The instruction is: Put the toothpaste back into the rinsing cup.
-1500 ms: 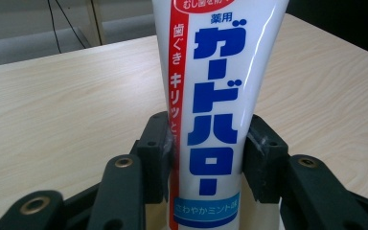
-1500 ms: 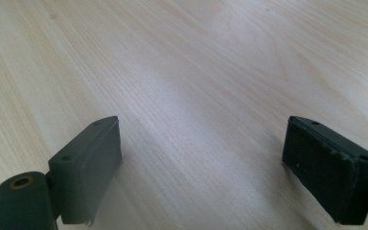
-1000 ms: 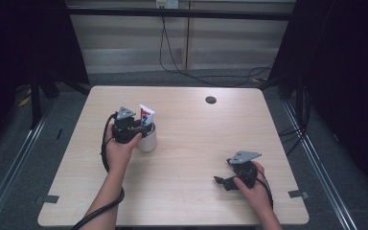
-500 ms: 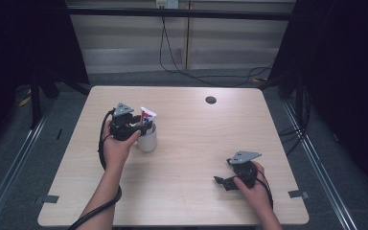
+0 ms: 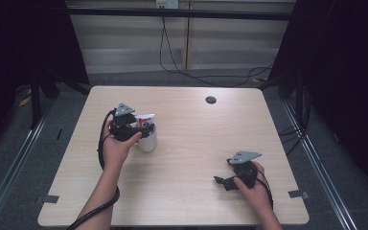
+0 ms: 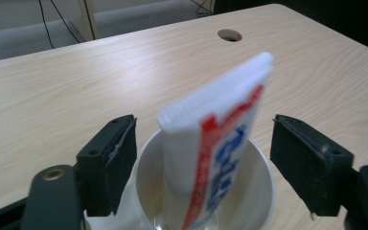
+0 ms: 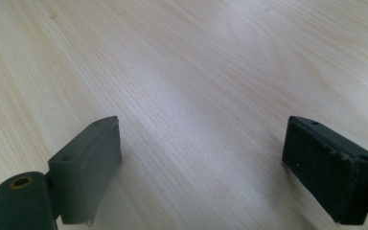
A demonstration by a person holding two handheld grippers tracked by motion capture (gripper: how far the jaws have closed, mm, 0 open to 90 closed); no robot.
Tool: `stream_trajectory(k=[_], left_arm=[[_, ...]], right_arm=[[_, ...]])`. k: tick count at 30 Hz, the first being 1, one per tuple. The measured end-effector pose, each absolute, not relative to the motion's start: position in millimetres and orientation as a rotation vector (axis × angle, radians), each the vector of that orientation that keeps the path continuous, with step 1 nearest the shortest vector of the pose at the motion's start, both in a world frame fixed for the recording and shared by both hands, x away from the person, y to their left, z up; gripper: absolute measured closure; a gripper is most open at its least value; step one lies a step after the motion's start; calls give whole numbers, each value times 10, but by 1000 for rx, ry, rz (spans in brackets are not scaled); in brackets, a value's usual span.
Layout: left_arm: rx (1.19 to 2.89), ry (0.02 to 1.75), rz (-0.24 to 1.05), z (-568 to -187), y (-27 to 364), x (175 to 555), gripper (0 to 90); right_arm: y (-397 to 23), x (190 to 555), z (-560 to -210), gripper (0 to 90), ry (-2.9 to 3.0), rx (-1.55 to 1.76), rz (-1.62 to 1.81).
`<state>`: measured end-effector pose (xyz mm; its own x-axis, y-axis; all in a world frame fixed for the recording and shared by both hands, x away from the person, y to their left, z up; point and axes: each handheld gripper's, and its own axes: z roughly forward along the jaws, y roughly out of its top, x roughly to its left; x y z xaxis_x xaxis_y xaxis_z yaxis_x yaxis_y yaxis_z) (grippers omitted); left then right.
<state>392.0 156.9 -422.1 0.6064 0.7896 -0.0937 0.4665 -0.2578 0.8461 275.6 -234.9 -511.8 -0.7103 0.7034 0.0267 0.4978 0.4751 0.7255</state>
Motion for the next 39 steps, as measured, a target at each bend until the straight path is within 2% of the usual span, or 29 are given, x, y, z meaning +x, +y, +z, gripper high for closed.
stream_trajectory(k=[6,39], left_arm=[[1911,1003,448,-4203,1584,3906,205],[1920,1037,437,-4194,1791,3784,197]], right_arm=[[-2348,2755,-5117,127,2450,1026,1070],[-2350,2756,-5117,127,2451,1025,1069]])
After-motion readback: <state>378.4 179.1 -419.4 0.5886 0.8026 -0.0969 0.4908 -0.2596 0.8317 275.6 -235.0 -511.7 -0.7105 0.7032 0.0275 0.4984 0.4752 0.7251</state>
